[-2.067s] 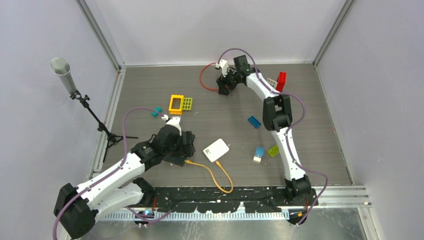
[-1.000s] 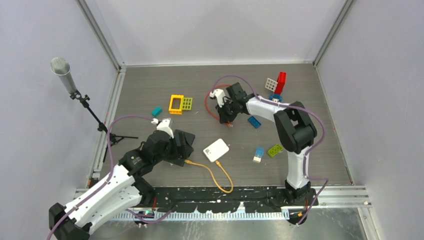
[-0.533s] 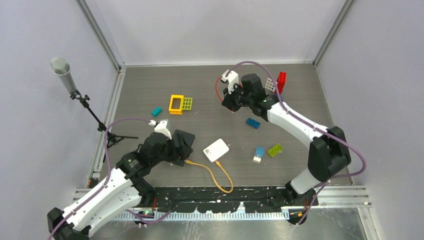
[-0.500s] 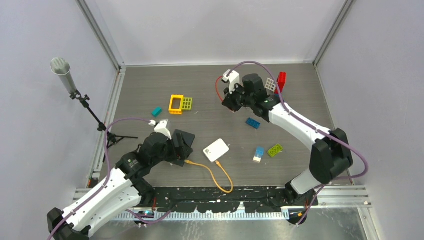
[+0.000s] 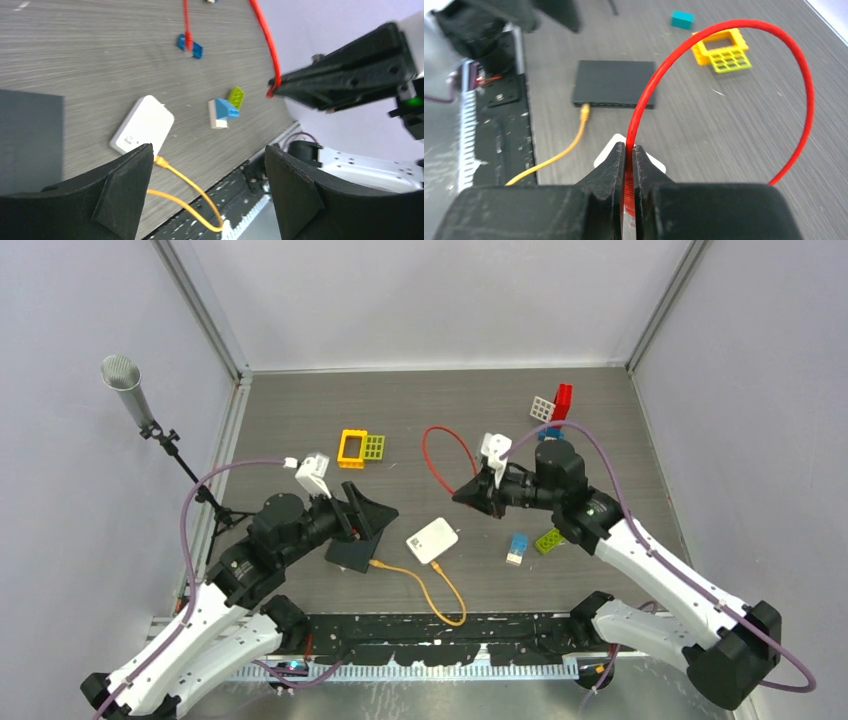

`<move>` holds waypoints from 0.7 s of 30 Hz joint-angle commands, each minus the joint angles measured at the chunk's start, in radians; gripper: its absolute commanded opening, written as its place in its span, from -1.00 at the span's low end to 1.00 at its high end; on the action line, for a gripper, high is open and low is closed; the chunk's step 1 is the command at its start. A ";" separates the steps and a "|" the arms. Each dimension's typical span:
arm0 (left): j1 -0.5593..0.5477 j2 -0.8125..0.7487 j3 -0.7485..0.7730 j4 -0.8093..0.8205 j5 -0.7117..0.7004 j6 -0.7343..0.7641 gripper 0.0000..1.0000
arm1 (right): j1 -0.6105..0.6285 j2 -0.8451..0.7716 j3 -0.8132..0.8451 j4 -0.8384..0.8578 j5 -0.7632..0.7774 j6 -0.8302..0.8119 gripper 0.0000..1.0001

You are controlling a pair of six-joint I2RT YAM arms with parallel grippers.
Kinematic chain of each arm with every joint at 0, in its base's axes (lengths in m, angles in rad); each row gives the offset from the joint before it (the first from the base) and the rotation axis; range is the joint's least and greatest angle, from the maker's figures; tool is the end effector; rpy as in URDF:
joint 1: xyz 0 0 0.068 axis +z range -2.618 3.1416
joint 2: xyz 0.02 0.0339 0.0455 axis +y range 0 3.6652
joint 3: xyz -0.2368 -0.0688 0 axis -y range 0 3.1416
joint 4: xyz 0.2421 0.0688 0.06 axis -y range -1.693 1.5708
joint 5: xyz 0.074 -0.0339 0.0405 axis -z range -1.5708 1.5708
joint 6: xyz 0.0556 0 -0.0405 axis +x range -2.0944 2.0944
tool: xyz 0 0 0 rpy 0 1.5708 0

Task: Insert the plug into the switch port
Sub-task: Pick up the connector from the center of the board.

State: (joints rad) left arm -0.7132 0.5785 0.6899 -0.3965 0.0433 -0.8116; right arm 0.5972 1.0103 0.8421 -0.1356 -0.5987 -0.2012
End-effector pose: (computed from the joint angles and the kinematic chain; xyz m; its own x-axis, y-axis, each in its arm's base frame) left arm 0.1345 -0.1196 0.2931 -0.6433 -0.4017 -0.6517 0.3173 0.6349 -0.7045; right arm 0.1951 0.1706 0.2968 -0.0607 -0.2409 -0.9686 -0.9403 0.3394 -0.0255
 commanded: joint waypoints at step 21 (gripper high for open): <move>-0.002 0.094 -0.072 0.254 0.181 -0.124 0.66 | 0.244 -0.102 -0.062 -0.130 -0.025 -0.222 -0.99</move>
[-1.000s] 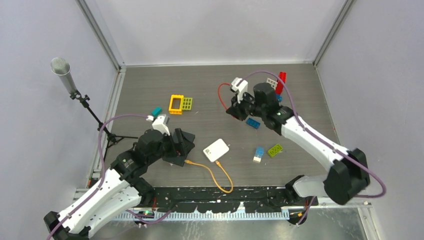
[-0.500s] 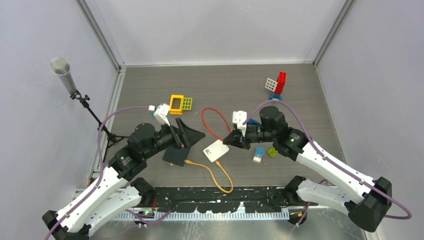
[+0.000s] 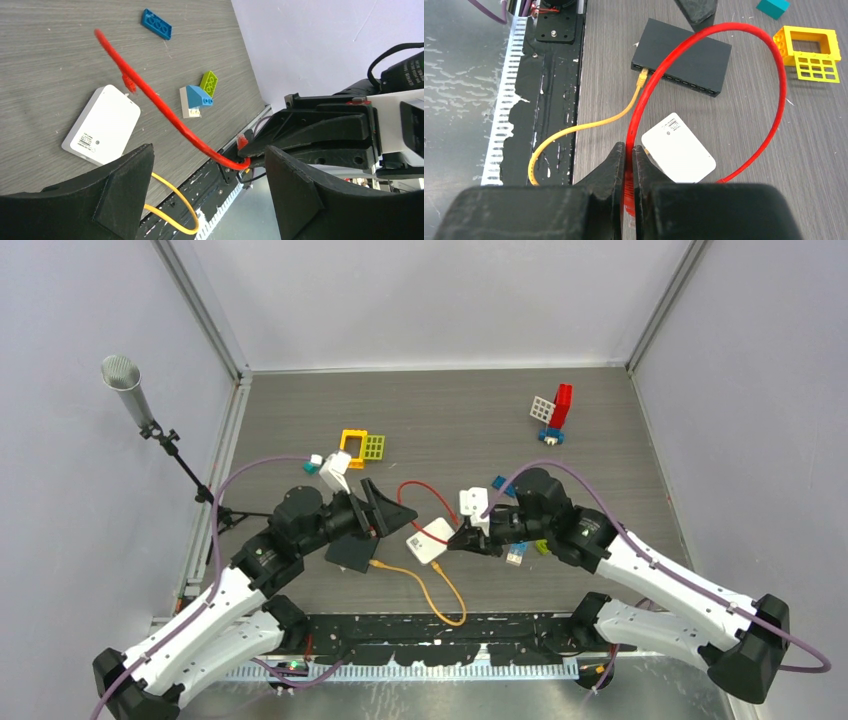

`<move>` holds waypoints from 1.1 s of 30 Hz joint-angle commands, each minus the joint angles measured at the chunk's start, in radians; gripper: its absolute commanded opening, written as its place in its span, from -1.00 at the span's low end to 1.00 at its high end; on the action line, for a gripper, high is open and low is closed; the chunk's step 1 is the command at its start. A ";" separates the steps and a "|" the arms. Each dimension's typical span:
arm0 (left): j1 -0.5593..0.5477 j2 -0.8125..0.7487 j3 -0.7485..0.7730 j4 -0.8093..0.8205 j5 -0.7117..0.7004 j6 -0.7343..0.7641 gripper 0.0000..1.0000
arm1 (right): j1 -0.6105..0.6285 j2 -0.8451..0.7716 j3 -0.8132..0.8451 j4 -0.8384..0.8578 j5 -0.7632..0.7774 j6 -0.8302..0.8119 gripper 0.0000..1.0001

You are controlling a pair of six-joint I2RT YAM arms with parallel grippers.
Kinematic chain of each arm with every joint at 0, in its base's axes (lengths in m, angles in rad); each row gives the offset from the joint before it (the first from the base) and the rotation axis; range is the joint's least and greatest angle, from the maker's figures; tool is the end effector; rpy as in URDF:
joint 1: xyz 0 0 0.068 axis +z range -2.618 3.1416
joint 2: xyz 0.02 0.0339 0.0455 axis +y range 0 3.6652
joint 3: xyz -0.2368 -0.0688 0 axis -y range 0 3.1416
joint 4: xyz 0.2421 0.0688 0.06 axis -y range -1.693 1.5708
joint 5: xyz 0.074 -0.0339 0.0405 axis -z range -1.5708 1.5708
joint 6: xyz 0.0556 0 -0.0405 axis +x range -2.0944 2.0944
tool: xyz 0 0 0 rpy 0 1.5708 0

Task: Insert the plug into the switch port
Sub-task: Pick up the connector from the center of the board.

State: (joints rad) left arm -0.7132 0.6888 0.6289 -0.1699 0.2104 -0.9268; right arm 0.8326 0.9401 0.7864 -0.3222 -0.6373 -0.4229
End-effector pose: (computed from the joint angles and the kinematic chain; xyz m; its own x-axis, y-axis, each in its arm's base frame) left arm 0.1493 -0.1445 0.2802 -0.7381 -0.3956 -0.5466 0.3387 0.4833 -0.8072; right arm 0.1332 0.1956 0.2726 0.1089 -0.3704 -0.9225 -0.9932 -0.0026 -0.1162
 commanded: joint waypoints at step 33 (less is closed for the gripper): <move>-0.002 -0.128 -0.186 0.216 -0.116 0.200 -1.00 | 0.063 -0.287 -0.278 0.577 0.870 1.036 0.57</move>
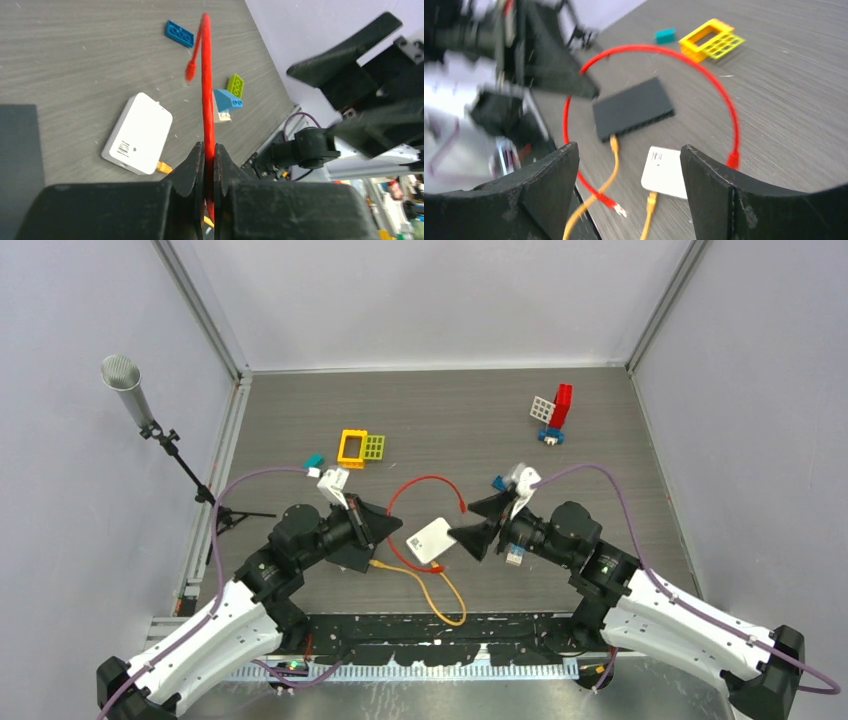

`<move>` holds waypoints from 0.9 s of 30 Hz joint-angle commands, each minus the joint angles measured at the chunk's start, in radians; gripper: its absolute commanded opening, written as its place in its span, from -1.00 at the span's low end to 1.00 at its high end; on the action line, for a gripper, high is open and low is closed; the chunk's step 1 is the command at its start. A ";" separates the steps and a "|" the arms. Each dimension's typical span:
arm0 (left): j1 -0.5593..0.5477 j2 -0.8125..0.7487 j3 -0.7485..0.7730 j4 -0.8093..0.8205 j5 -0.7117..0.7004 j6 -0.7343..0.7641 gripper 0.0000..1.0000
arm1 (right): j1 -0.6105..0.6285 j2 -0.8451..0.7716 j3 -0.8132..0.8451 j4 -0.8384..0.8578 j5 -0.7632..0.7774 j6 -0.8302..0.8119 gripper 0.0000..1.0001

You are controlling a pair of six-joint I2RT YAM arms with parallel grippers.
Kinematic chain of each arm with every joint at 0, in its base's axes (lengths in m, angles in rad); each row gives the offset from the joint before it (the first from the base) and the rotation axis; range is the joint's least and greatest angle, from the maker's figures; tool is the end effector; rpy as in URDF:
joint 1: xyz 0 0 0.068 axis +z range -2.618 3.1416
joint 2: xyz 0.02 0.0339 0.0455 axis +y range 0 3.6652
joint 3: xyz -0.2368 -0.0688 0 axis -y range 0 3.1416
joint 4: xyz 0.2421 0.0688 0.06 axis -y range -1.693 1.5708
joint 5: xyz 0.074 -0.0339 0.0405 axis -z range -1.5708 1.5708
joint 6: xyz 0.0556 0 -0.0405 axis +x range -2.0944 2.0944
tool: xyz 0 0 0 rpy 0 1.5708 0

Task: Insert the plug into the switch port
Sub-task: Pick up the connector from the center of the board, then adjust the connector at the center of the board.

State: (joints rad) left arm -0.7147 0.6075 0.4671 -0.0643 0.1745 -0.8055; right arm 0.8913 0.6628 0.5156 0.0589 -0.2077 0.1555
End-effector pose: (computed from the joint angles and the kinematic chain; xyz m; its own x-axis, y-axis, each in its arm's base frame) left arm 0.1445 -0.1382 0.2480 -0.6644 -0.3638 -0.6528 0.4253 0.5342 -0.7306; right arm 0.1227 0.1702 0.2717 -0.1926 0.0027 -0.9813 -0.8709 0.4602 0.1722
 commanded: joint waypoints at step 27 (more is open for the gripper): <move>0.000 -0.113 -0.201 0.437 0.189 0.350 -1.00 | -0.003 0.526 -0.070 0.707 0.703 1.804 0.22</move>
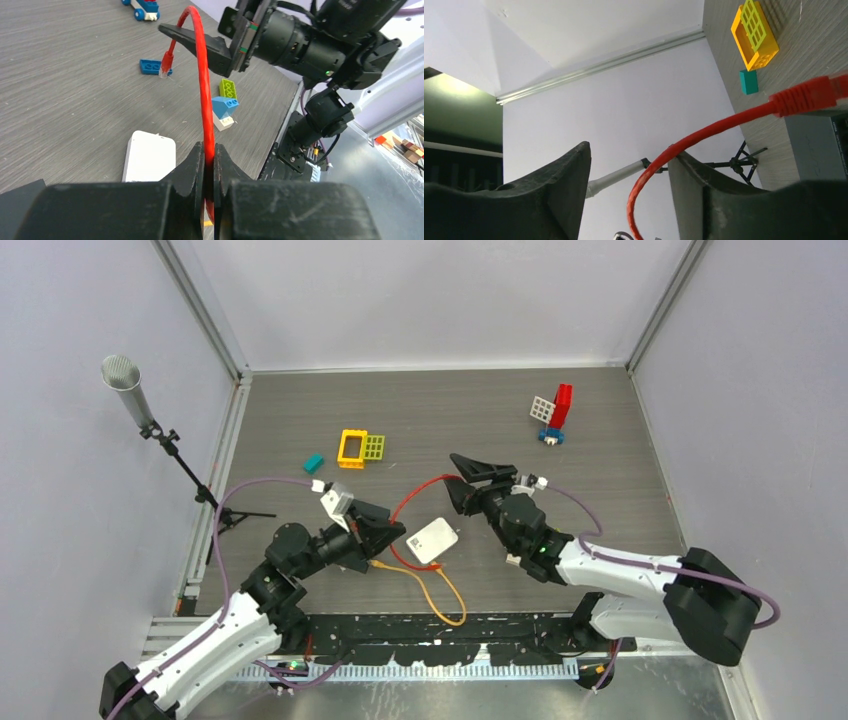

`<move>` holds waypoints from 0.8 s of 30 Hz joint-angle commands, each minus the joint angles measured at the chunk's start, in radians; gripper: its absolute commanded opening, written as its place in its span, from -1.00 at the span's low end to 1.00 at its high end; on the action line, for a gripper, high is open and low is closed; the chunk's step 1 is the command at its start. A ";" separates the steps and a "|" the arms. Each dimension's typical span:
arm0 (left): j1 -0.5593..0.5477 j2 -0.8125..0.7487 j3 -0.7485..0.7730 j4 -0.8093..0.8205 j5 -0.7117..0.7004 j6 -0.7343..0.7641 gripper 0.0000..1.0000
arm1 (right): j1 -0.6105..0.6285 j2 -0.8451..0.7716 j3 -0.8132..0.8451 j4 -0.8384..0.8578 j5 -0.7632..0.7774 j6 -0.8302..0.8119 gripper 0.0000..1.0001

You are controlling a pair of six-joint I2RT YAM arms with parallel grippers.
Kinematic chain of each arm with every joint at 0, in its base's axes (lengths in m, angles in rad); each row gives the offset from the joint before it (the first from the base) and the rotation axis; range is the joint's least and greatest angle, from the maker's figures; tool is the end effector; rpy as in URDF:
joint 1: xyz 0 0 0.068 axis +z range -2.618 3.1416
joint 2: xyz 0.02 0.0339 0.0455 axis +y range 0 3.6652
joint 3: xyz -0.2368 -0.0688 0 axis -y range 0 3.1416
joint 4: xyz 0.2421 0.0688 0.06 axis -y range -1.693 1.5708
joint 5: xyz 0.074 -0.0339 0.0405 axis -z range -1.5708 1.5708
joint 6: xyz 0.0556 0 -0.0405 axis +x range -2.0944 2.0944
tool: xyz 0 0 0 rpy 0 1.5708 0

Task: Insert the plug into the switch port
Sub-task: Adjust the connector at the center of the board.

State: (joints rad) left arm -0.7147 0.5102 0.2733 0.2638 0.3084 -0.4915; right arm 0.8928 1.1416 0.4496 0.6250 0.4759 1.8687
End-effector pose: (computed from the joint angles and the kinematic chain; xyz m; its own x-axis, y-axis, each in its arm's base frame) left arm 0.1322 -0.1371 0.2341 -0.3850 -0.2613 -0.8852 0.7622 0.4508 -0.4646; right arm 0.1888 0.1938 0.2123 -0.3754 0.8886 0.2635 0.1592 -0.2183 0.9628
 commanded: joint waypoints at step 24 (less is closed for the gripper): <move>0.000 -0.207 0.153 -0.283 -0.102 -0.042 0.31 | -0.189 -0.048 0.467 -0.524 -0.814 -1.298 -0.99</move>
State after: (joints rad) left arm -0.7147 0.3332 0.3477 0.1074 0.2764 -0.5205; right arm 0.6983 1.1397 0.9192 0.2287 -0.0700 1.0016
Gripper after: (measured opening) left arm 0.724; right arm 0.076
